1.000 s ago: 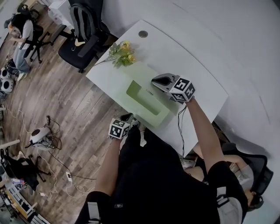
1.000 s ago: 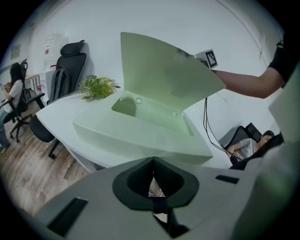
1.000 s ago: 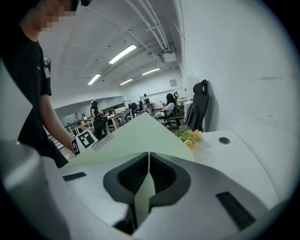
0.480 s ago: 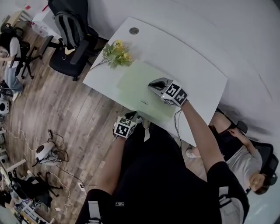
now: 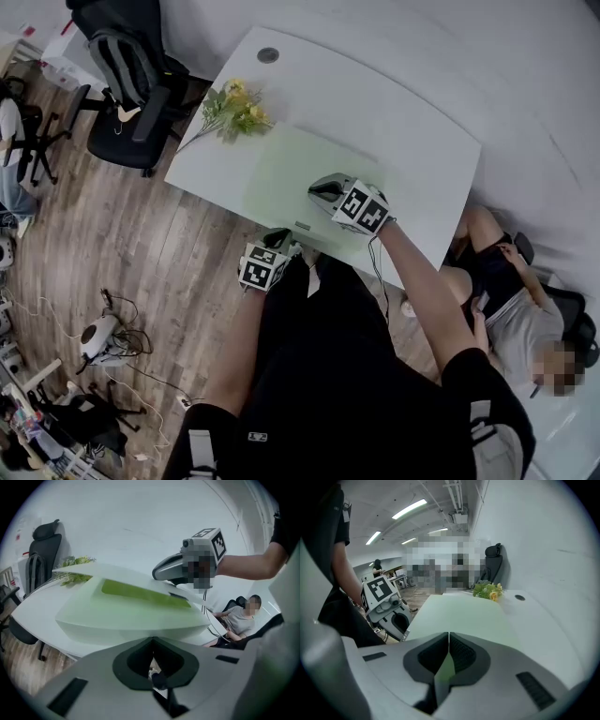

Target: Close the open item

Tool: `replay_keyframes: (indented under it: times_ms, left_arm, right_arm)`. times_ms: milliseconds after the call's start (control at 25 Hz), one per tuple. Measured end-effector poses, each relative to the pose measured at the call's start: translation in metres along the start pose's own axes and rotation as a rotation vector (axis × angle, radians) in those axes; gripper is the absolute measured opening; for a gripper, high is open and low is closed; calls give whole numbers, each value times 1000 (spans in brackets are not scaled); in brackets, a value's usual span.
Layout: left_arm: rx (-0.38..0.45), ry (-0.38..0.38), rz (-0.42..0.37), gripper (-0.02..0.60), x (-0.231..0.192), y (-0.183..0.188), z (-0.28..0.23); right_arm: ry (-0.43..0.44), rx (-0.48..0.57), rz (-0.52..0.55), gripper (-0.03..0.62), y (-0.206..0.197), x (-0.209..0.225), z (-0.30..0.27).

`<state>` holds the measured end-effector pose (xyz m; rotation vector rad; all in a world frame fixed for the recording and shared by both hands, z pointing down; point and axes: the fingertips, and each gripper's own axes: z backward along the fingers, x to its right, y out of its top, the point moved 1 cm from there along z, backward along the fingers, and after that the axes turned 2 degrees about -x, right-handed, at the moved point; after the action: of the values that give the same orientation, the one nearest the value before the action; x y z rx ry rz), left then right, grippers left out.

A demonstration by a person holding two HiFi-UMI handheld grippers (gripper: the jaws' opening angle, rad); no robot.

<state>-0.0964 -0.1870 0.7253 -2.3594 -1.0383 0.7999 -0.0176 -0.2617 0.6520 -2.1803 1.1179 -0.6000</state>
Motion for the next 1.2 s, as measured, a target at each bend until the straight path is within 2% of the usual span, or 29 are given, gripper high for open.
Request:
replay_keyframes:
  times_ms: [160,360,680,920,1200]
  left_arm:
    - [-11,-17,4,5,1,2,1]
    - [30,-43,13,5,6,7,3]
    - [54,-24,33,5,5,5,2]
    - [54,-13,39,5,4,5,4]
    - [56,-18,18,5,7,6,12]
  right_arm:
    - [9,-35,-5,8,-10,-9,-10]
    - [-11,-145,61,8,-19,-21,-14]
    - [-56,-178,-3,6,-29,-23,-27]
    - [-36,-119,-94,5,-33,-23,-31]
    - [-80,-56,-36,6,-31,-24,-30]
